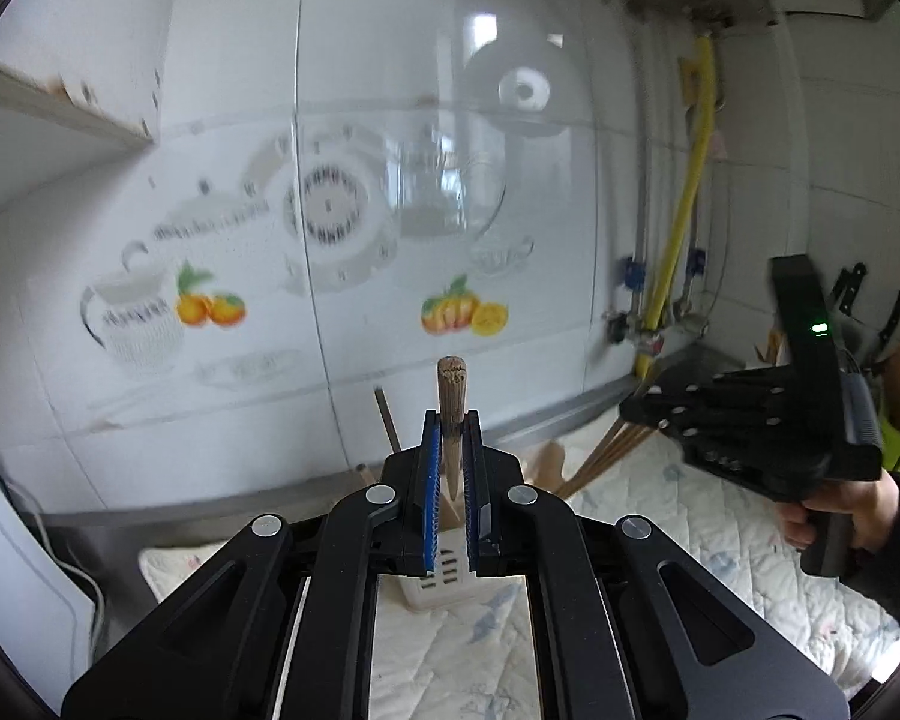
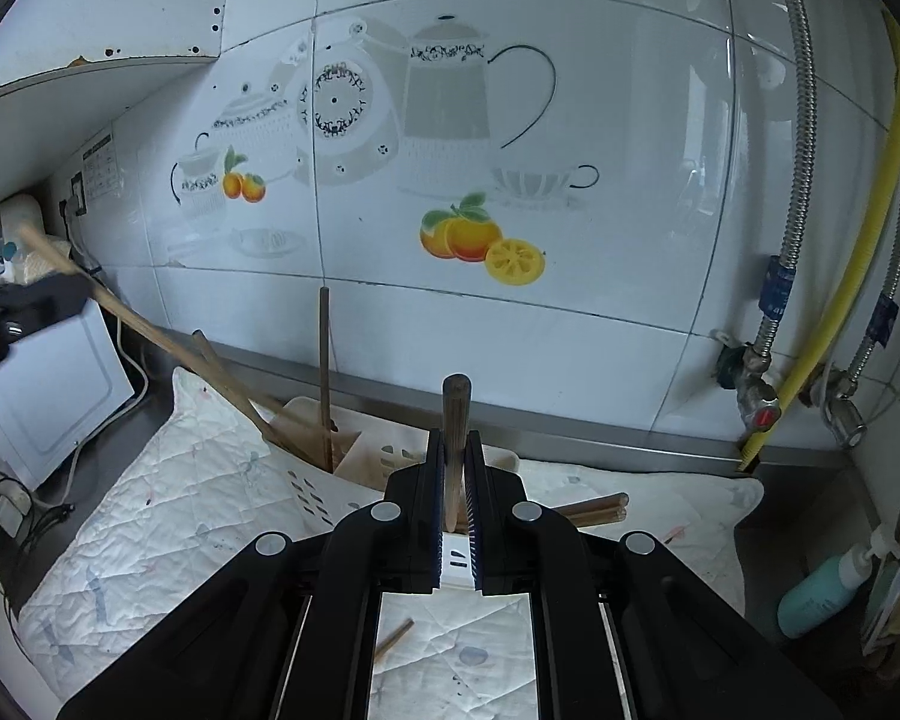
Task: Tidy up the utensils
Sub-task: 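Lower the left tool's chopstick into the holder while the right tool releases its own there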
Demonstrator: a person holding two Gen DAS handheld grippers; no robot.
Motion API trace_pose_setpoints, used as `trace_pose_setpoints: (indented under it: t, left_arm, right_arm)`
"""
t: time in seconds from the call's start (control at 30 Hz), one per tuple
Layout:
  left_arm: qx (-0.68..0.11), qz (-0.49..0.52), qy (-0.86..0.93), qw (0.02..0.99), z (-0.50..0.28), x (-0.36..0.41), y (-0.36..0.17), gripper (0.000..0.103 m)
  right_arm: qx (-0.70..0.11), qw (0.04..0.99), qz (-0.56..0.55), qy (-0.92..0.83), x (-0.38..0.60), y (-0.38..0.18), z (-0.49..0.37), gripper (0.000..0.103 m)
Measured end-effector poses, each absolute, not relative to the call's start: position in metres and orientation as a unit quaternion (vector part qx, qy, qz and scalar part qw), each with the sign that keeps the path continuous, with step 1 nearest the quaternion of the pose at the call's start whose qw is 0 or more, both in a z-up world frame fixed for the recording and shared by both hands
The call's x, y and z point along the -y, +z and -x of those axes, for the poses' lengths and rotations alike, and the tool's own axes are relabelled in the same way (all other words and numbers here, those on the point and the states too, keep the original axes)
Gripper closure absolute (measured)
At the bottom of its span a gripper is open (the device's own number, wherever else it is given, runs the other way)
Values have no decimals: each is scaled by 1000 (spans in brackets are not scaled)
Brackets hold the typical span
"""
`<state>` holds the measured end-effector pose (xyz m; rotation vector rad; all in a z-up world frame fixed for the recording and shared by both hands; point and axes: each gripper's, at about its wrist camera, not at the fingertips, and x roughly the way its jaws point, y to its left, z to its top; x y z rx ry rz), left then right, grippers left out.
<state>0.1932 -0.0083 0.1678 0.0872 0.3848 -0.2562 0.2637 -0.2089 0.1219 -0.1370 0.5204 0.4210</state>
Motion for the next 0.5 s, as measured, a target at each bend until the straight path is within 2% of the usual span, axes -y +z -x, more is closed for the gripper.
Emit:
trace_pose_setpoints:
  t: [0.27,0.5]
  left_arm:
    - [-245,-30,-117,962,-241,3,144,98]
    - [-262,-28,-119,957,-261,9,130,97]
  right_arm:
    - [-255,942,72,204,207,118,-269,96]
    - [-254,943,81,201,206,112,-271,95]
